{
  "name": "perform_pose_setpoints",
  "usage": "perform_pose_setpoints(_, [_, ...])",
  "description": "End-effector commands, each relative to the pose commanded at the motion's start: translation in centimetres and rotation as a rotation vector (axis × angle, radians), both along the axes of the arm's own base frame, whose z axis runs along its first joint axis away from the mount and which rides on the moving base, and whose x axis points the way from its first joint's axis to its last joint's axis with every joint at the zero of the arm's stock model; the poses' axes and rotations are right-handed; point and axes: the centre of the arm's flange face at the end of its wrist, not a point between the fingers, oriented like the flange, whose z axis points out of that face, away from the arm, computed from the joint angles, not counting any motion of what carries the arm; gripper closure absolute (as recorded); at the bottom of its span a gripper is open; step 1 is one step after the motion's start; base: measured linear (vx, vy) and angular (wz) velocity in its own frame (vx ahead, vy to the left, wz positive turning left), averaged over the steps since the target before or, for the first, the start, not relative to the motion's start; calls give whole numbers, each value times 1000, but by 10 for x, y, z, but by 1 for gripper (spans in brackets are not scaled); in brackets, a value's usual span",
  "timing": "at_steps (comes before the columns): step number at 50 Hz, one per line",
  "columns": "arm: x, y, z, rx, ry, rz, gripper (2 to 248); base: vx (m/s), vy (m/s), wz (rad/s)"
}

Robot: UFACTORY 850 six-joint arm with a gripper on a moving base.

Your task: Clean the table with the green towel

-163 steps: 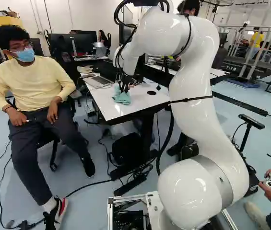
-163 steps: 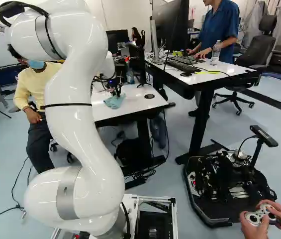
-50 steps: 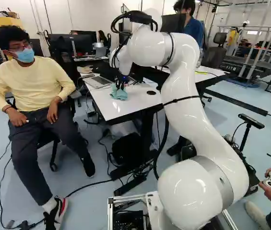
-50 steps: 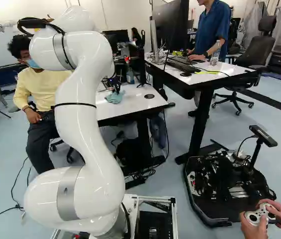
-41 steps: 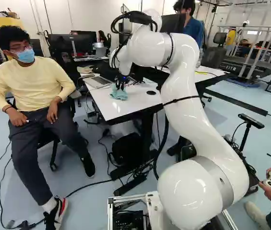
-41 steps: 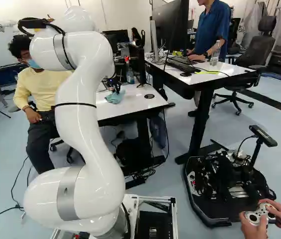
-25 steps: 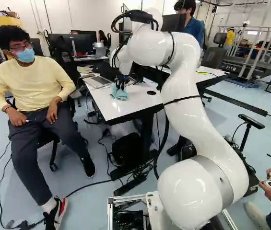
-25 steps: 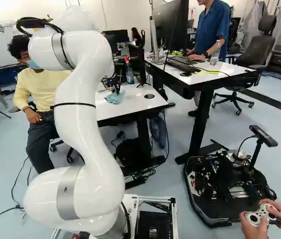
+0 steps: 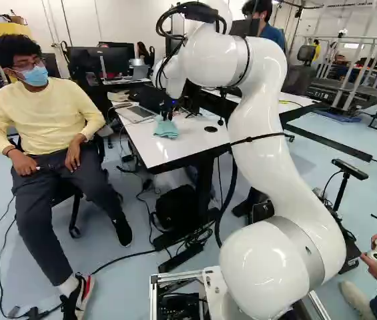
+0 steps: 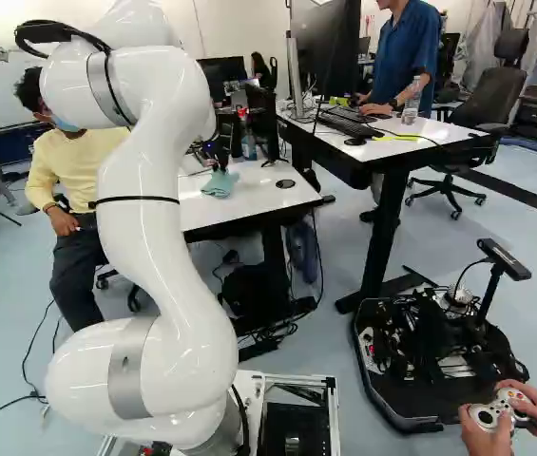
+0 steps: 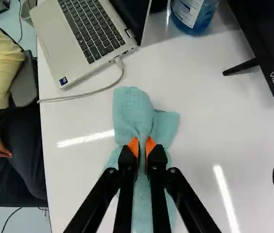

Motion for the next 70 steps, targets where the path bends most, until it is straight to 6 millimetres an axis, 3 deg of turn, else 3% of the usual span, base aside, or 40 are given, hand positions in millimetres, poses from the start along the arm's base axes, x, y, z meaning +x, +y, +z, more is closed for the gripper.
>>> perform_pose_setpoints(70, [-13, -6, 85, 6, 14, 9, 211, 0, 0, 0])
